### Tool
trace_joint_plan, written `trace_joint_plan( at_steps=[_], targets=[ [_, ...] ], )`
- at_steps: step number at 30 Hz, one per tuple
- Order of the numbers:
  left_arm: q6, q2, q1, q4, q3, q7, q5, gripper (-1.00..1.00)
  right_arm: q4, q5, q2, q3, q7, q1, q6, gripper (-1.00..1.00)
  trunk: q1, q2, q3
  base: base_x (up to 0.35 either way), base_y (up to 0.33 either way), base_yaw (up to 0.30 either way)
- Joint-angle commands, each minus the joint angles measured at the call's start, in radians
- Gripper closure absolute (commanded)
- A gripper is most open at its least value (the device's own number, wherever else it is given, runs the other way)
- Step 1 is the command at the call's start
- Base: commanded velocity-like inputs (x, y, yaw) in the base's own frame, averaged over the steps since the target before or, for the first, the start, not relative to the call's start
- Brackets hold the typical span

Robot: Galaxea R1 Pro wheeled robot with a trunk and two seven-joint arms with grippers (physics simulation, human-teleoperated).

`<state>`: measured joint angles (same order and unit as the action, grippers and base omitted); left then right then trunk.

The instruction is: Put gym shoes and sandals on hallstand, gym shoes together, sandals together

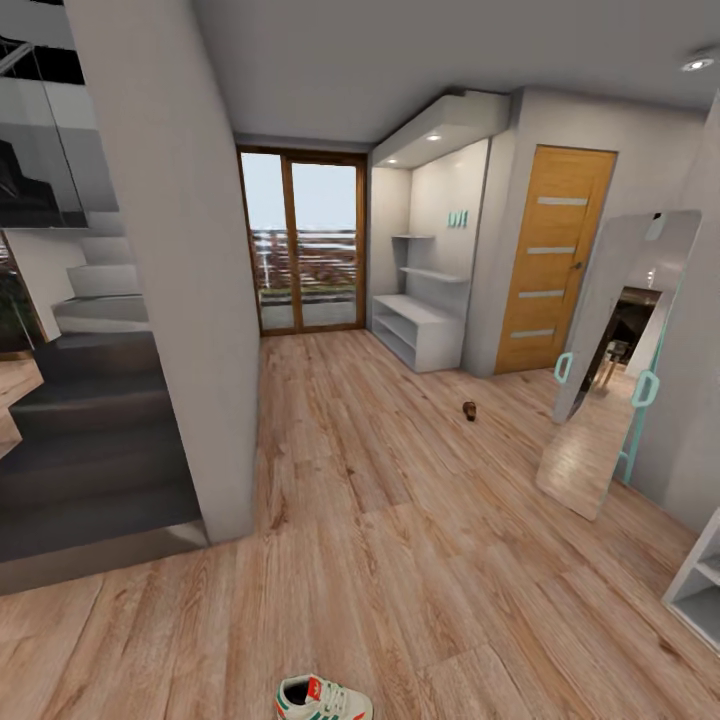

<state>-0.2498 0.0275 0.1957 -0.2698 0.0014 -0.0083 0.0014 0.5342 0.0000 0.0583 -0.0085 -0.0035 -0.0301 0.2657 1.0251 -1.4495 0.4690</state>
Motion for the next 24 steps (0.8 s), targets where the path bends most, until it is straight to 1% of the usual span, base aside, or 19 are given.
trace_joint_plan(
  at_steps=[1,15,20,24],
  targets=[
    [-0.003,0.0,0.001,0.001,0.0,-0.001,0.0,-1.0,-0.001,0.0,0.0,-0.001,0.0,-0.001,0.003,-1.0,0.0,-0.001,0.001,0.001,0.002,-0.008],
    [-0.003,0.002,0.001,-0.001,0.0,0.001,0.0,-1.0,0.0,0.0,0.0,-0.001,0.001,-0.001,0.004,-1.0,0.0,-0.001,0.001,0.011,0.007,-0.002],
    [-0.003,0.002,0.001,0.0,0.0,0.001,0.0,-1.0,0.002,-0.001,0.0,-0.001,0.001,-0.001,0.004,-1.0,0.0,-0.001,0.001,0.108,0.114,0.0],
    [-0.003,0.002,0.001,0.001,0.0,0.002,0.0,-1.0,0.002,-0.003,0.0,-0.001,0.0,-0.001,0.004,-1.0,0.0,-0.001,0.001,0.166,0.213,0.0]
  ],
)
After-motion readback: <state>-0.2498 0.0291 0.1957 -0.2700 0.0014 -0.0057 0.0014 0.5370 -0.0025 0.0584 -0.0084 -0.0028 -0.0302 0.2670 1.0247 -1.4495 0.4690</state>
